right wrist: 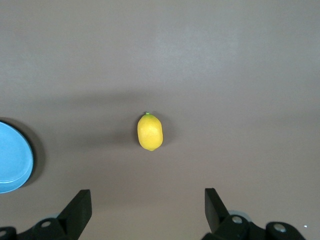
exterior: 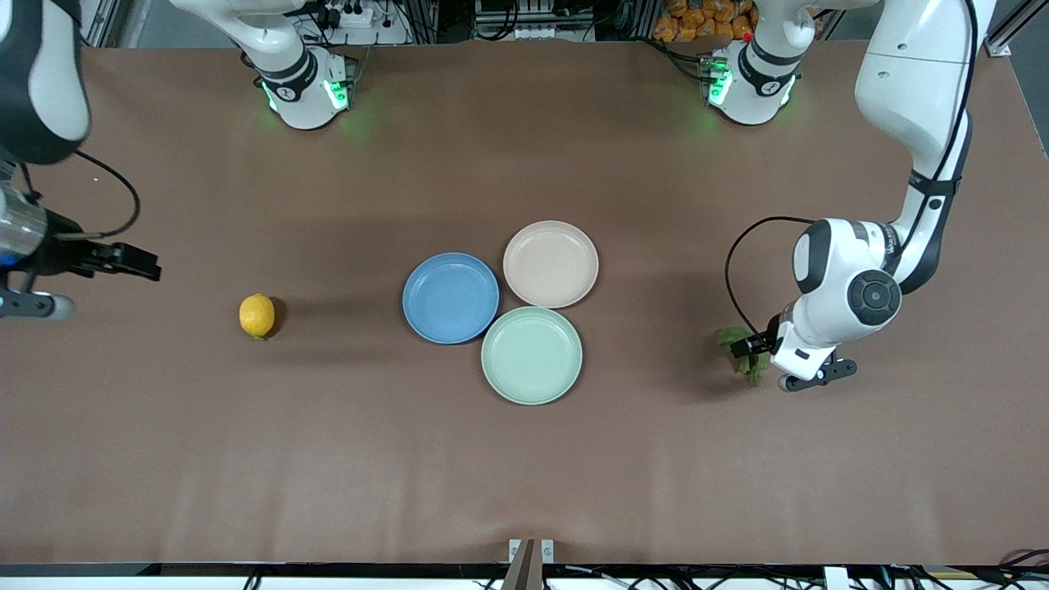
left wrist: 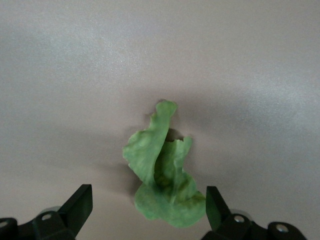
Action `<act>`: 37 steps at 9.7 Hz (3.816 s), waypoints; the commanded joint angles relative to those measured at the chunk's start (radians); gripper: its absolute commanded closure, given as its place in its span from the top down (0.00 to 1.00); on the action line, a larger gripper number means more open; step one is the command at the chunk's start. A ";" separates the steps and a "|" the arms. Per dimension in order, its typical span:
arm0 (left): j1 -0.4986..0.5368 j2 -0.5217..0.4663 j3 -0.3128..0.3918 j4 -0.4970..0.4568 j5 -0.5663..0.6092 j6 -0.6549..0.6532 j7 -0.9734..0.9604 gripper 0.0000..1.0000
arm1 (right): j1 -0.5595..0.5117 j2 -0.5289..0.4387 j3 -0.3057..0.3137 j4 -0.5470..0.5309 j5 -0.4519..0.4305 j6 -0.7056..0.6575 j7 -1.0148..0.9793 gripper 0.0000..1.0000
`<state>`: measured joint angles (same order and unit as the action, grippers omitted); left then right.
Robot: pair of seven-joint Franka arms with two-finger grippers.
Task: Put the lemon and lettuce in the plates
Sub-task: 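Grasp the lettuce with the left gripper while the right gripper reaches the lemon, then carry the lettuce onto the beige plate with the left gripper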
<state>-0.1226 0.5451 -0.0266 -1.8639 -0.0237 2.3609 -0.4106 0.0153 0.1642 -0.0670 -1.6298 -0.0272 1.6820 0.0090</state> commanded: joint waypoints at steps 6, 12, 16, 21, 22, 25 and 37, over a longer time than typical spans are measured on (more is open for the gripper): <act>-0.032 0.108 0.001 0.071 0.094 0.005 -0.116 1.00 | 0.002 -0.009 0.006 -0.339 0.006 0.367 -0.014 1.00; -0.034 0.107 0.001 0.072 0.130 0.005 -0.116 0.00 | -0.005 0.072 0.006 -0.473 0.006 0.582 -0.050 1.00; -0.022 0.046 -0.061 0.042 0.127 0.005 -0.100 0.00 | -0.005 0.112 0.006 -0.561 0.006 0.735 -0.050 1.00; -0.020 -0.195 -0.194 -0.182 0.110 -0.006 -0.193 0.00 | -0.006 0.162 0.006 -0.568 0.006 0.785 -0.050 1.00; -0.031 -0.183 -0.229 -0.178 0.110 -0.005 -0.253 0.00 | -0.006 0.173 0.007 -0.568 0.006 0.798 -0.050 1.00; -0.075 -0.177 -0.295 -0.175 0.110 -0.005 -0.397 0.00 | -0.008 0.215 0.006 -0.570 0.006 0.844 -0.050 1.00; -0.384 -0.044 -0.315 -0.060 0.114 -0.005 -0.815 0.35 | -0.020 0.297 0.009 -0.570 0.006 0.950 -0.064 1.00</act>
<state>-0.4904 0.4847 -0.3479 -1.9469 0.0821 2.3563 -1.1957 0.0092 0.4532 -0.0688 -2.1949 -0.0271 2.6074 -0.0359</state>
